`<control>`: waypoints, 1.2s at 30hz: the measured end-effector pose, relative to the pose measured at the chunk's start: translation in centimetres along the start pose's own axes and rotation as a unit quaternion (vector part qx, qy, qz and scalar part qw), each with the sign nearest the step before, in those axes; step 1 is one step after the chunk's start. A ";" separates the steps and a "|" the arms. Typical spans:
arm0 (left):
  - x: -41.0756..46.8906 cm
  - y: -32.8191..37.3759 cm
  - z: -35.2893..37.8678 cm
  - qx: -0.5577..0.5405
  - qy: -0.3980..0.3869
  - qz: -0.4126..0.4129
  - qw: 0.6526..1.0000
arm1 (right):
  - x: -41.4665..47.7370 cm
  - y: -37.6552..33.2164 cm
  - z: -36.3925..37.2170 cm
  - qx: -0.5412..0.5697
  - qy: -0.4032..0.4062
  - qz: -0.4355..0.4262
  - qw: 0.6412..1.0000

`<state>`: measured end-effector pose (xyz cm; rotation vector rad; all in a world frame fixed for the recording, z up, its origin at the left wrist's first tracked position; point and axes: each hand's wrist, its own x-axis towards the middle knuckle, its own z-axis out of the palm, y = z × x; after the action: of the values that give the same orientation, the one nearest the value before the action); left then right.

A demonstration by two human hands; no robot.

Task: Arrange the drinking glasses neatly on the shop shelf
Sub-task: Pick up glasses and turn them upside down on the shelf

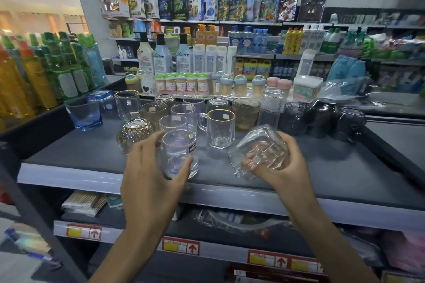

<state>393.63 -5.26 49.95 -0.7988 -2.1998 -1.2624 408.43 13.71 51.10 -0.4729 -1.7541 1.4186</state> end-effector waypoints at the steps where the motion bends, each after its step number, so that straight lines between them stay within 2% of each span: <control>1: -0.3 0.7 -0.1 -0.017 0.008 0.019 1.000 | 0.1 0.1 -0.4 -0.004 -0.006 -0.003 1.000; 3: -0.9 2.3 0.2 -0.079 -0.016 0.055 0.995 | 0.3 0.3 -1.2 -0.018 -0.014 -0.013 1.000; 6: -1.3 5.3 1.6 -0.187 -0.116 0.081 0.972 | 0.6 0.1 -2.4 -0.046 -0.014 -0.040 0.998; 11: -1.4 9.3 5.6 -0.274 -0.272 0.029 0.922 | 1.1 -0.1 -4.8 -0.114 -0.003 -0.070 0.991; 14: -1.1 11.0 8.3 -0.338 -0.293 -0.019 0.894 | 1.3 -0.1 -6.5 -0.176 0.005 -0.074 0.982; 18: -0.9 12.8 10.5 -0.377 -0.327 -0.035 0.866 | 2.0 -0.2 -8.7 -0.223 0.014 -0.102 0.969; 20: -1.0 13.5 11.1 -0.403 -0.339 -0.044 0.849 | 2.6 0.1 -10.0 -0.246 -0.007 -0.110 0.963; 24: -0.8 14.4 12.3 -0.425 -0.351 -0.088 0.830 | 3.4 0.6 -12.9 -0.208 -0.058 -0.068 0.974; 31: -1.1 15.4 14.5 -0.377 -0.379 -0.097 0.840 | 4.3 2.2 -15.1 -0.140 -0.053 -0.036 0.988; 36: -0.7 14.7 12.6 -0.263 -0.296 -0.045 0.917 | 5.4 2.1 -13.4 -0.149 -0.046 -0.071 0.985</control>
<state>402.80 11.60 52.48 -1.4648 -2.3758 -1.8972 415.15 26.64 51.60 -0.4344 -2.0443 1.0997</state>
